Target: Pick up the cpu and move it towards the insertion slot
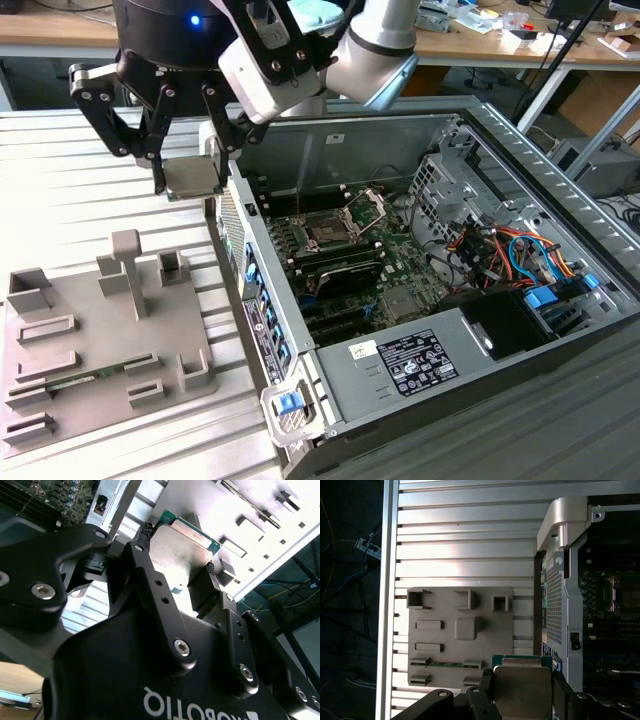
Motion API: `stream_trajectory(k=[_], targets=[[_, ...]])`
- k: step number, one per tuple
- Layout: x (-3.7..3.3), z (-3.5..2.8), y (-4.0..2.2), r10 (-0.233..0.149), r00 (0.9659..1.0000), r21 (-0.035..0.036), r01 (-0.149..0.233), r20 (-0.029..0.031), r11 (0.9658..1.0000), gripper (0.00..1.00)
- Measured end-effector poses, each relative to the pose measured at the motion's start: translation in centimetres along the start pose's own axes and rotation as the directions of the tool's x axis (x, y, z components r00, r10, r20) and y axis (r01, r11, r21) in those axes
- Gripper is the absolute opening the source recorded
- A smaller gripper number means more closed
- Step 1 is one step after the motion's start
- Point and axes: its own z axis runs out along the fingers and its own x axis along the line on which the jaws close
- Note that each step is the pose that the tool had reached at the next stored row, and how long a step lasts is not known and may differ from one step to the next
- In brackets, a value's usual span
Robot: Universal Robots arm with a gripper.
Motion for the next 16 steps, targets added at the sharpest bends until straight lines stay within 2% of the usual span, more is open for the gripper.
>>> stream_trajectory(k=[16], targets=[[-1.56, 0.00, -0.04, 0.000, 1.0000, -0.0001, 0.000, 0.0001, 1.0000, 0.55]])
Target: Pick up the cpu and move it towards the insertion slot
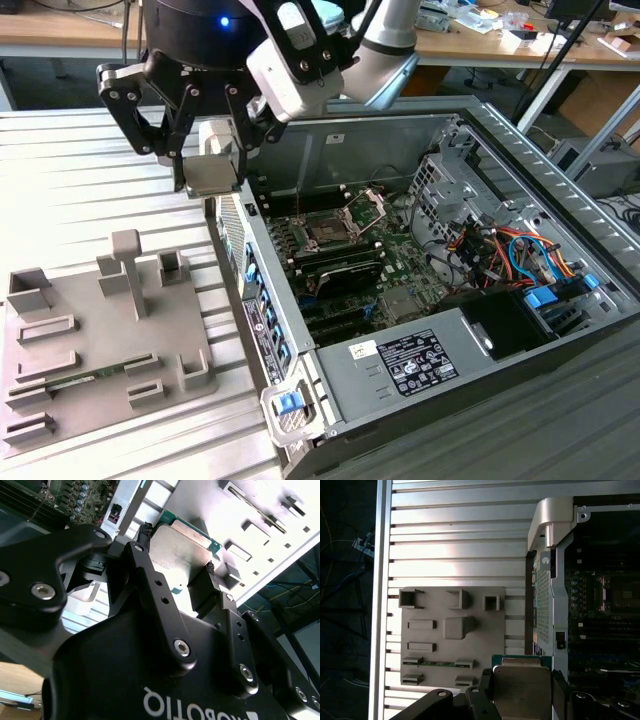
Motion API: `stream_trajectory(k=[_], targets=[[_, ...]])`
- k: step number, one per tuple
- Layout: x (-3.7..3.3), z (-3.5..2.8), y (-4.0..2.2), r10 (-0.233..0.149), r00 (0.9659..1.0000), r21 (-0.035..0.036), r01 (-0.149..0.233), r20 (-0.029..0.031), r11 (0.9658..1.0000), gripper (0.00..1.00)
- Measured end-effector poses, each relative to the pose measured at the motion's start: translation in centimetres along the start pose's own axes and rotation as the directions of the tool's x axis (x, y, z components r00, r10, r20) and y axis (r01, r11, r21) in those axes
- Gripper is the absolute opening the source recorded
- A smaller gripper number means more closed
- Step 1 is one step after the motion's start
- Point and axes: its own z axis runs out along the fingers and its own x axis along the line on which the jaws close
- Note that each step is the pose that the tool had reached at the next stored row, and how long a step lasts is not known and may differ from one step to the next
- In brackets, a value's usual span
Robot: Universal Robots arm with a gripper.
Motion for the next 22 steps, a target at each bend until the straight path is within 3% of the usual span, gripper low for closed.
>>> stream_trajectory(k=[22], targets=[[-1.85, 0.00, -0.04, 0.000, 1.0000, 0.0000, 0.000, 0.0000, 1.0000, 0.55]])
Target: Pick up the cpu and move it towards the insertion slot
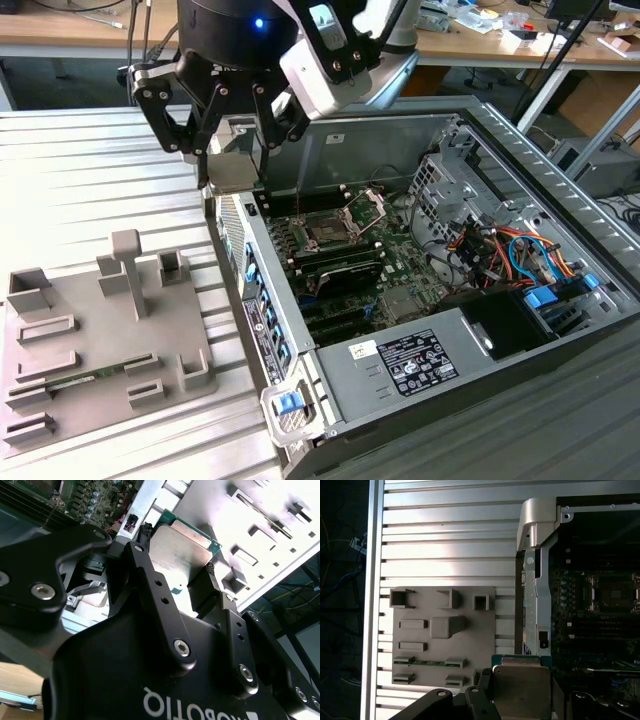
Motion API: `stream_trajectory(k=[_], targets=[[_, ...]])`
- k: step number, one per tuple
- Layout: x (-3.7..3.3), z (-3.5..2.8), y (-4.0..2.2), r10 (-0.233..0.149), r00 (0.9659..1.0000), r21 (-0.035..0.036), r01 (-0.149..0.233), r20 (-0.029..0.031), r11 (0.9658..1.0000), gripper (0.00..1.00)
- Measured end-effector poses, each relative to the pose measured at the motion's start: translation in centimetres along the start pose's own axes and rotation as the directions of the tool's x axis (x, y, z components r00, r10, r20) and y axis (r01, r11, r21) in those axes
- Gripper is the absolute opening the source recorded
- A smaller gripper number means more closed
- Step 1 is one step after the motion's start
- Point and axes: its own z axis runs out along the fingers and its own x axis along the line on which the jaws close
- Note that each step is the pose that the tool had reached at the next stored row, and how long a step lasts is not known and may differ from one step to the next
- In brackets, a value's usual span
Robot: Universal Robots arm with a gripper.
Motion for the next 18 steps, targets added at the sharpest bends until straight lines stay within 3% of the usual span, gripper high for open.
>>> stream_trajectory(k=[18], targets=[[-1.75, 0.00, -0.04, 0.000, 1.0000, 0.0000, 0.000, 0.0000, 1.0000, 0.55]])
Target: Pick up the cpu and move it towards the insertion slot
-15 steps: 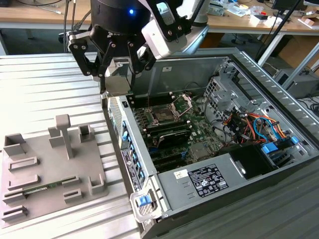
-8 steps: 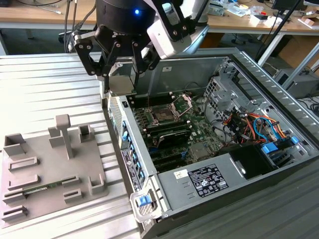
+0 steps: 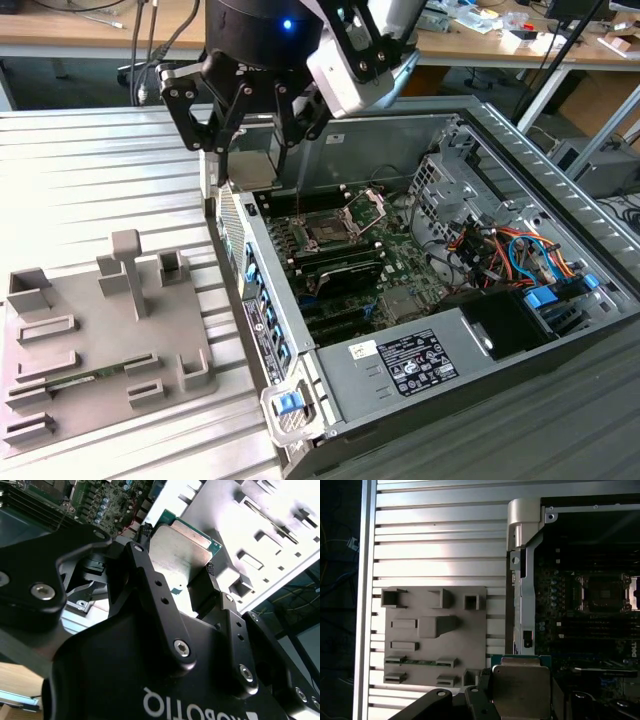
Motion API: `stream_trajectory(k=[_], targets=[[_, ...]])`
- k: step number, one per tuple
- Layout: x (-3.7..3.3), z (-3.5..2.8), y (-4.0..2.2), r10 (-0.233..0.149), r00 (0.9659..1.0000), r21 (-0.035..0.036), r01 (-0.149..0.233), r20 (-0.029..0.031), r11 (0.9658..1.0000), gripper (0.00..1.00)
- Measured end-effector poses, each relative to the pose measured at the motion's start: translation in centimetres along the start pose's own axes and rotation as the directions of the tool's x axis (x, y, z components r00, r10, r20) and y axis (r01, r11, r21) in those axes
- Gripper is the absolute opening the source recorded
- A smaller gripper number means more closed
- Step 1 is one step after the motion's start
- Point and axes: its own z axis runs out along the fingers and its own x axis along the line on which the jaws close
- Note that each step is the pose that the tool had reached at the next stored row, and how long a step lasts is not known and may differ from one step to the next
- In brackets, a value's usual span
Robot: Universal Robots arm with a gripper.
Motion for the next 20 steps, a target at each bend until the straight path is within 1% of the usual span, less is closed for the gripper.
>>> stream_trajectory(k=[12, 16, 20], targets=[[-1.03, 0.00, -0.03, 0.000, 1.0000, 0.0000, 0.000, 0.0000, 1.0000, 0.55], [-1.65, 0.00, -0.04, 0.000, 1.0000, 0.0000, 0.000, 0.0000, 1.0000, 0.55], [-2.01, 0.00, -0.05, 0.000, 1.0000, -0.0001, 0.000, 0.0000, 1.0000, 0.55]])
